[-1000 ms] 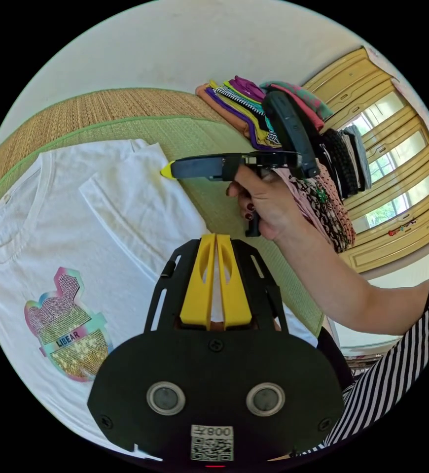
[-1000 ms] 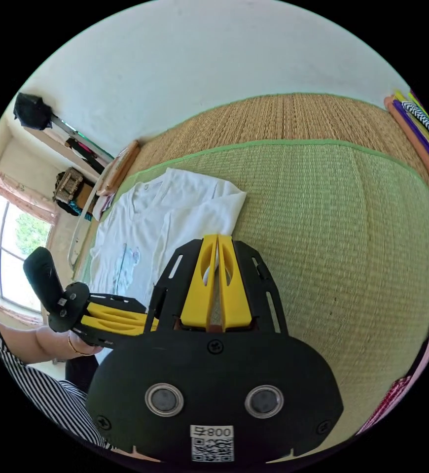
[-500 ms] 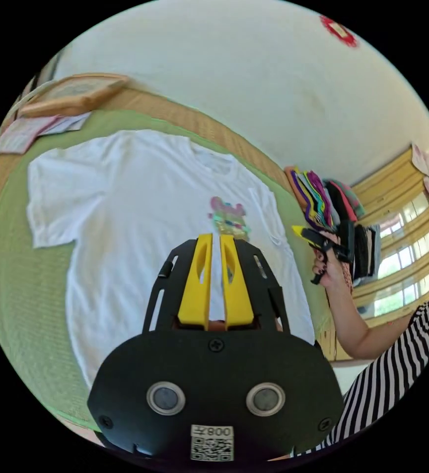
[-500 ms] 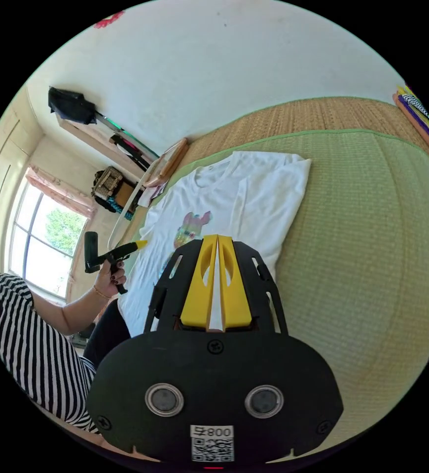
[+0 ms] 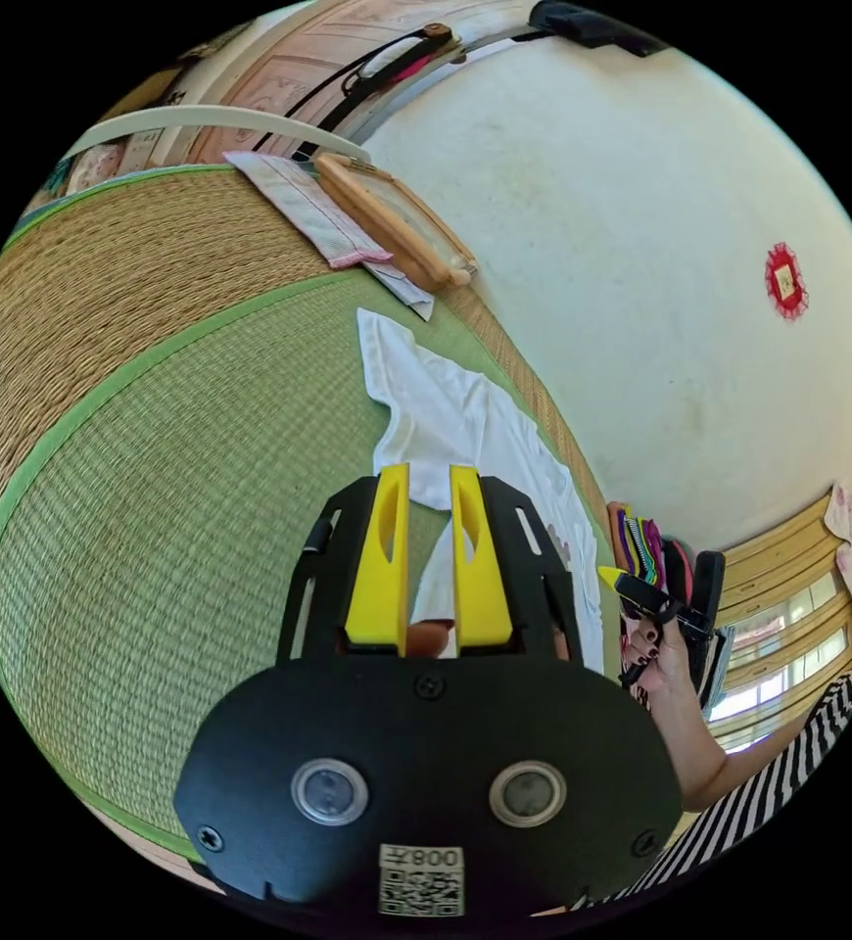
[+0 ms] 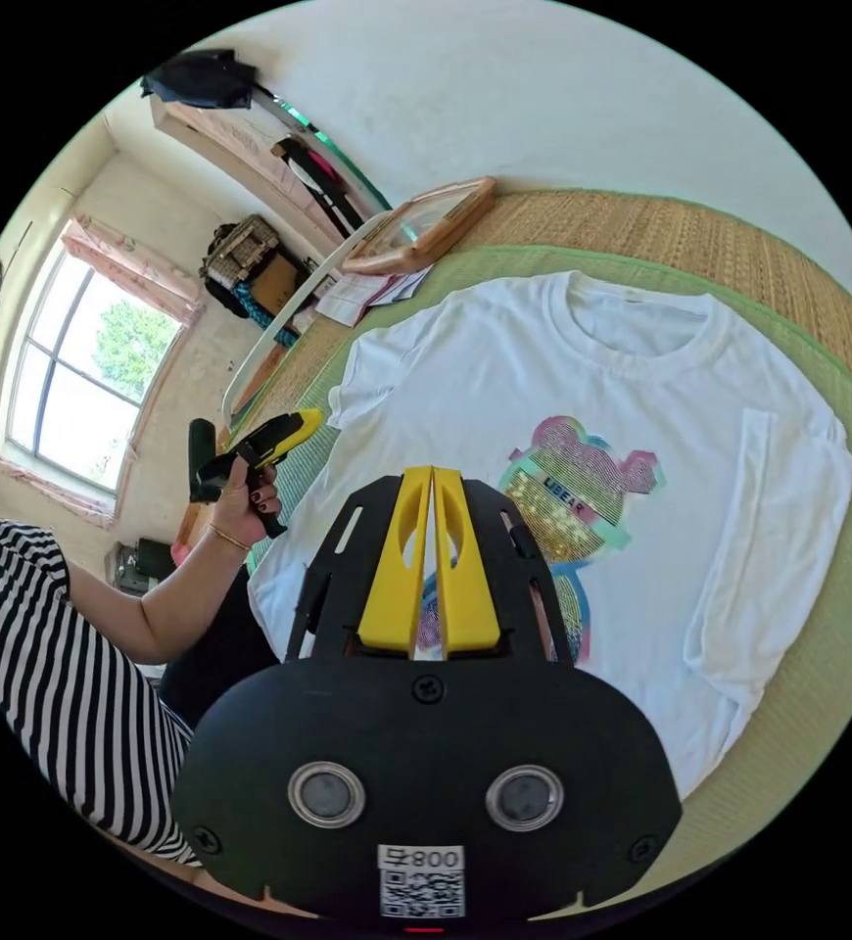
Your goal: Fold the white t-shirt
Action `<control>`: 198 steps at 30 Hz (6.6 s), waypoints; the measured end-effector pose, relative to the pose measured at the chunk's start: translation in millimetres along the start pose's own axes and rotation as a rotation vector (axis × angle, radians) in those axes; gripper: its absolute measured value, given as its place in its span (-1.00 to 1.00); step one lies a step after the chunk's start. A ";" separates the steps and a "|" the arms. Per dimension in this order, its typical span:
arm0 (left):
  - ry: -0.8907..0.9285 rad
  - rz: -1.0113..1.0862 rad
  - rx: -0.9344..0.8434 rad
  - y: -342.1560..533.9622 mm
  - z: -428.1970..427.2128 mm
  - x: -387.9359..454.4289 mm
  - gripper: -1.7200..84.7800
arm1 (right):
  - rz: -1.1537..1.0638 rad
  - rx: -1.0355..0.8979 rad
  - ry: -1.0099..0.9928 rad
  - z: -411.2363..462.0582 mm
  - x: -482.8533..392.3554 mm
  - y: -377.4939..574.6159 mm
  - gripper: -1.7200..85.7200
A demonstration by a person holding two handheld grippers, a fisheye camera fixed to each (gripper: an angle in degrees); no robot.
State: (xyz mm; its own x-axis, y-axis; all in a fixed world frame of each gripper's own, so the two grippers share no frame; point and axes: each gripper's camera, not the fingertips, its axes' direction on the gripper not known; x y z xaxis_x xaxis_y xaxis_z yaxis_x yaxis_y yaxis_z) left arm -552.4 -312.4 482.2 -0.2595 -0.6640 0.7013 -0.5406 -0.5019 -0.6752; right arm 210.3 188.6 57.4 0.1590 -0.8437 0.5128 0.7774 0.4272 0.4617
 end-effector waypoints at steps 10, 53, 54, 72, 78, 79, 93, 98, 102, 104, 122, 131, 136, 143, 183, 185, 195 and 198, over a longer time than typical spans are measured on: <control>0.084 -0.002 -0.049 -31.9 -57.5 -1.8 -0.75 | -0.110 -0.112 0.090 129.5 -52.3 -71.1 -0.91; 0.065 0.160 -0.219 -67.6 -177.0 88.0 -0.94 | -0.477 -0.266 0.454 461.2 -183.3 -232.8 -0.93; 0.067 0.167 -0.215 -66.0 -178.1 90.5 -0.94 | -0.461 -0.265 0.424 457.3 -177.4 -235.2 -0.94; -0.067 0.281 -0.205 -29.9 -166.8 136.3 -0.94 | -0.303 -0.136 0.116 355.4 -86.1 -251.6 -0.94; -0.044 0.305 -0.111 -14.2 -166.7 150.9 -0.95 | -0.261 -0.048 0.047 293.8 -58.0 -254.4 -0.94; -0.040 0.313 -0.097 -12.4 -167.3 153.6 -0.95 | -0.258 -0.036 0.039 285.6 -54.9 -254.8 -0.94; 0.002 0.641 -0.180 34.1 -116.4 232.9 -0.95 | 0.055 0.114 -0.143 139.8 97.4 -206.1 -0.94; 0.014 0.685 -0.256 43.6 -91.3 242.8 -0.95 | 0.150 0.085 -0.145 125.1 139.9 -190.1 -0.94; 0.034 0.684 -0.309 47.9 -71.9 244.1 -0.95 | 0.187 0.068 -0.180 115.9 161.5 -185.8 -0.94; 0.031 0.688 -0.338 49.3 -62.9 244.6 -0.95 | 0.191 0.056 -0.175 113.0 166.2 -186.0 -0.94; 0.033 0.580 -0.411 39.5 -18.2 221.5 -0.96 | 0.284 0.000 -0.139 90.6 187.3 -161.1 -0.95; -0.076 0.552 -0.434 37.9 -0.6 216.4 -0.96 | 0.058 -0.040 -0.075 99.6 110.8 -180.7 -0.96; -0.085 0.515 -0.372 31.4 -7.8 207.0 -0.96 | -0.115 -0.079 0.059 137.0 54.8 -214.6 -0.96; -0.137 0.495 -0.340 31.0 -7.5 193.7 -0.96 | -0.244 -0.179 0.273 205.8 8.8 -227.6 -0.96; 0.041 0.449 -0.313 73.2 -54.4 97.8 -0.96 | -0.114 -0.079 0.152 152.2 -50.6 -69.3 -0.96; 0.062 0.459 -0.295 79.2 -61.1 95.0 -0.96 | -0.072 -0.095 0.161 134.7 -51.9 -32.3 -0.96; 0.013 0.514 -0.404 142.4 -115.3 110.8 -0.96 | 0.173 -0.260 0.368 76.3 -96.6 157.8 -0.96; -0.003 0.529 -0.469 173.9 -130.7 111.5 -0.96 | 0.188 -0.314 0.361 81.7 -109.4 193.7 -0.96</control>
State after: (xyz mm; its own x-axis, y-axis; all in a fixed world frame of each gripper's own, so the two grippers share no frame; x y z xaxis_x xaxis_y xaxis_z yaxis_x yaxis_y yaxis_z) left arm -779.9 -401.2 472.8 -0.5805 -0.7548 0.3053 -0.6308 0.1798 -0.7549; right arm 293.7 390.2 149.9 0.4703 -0.8441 0.2574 0.8519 0.5104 0.1172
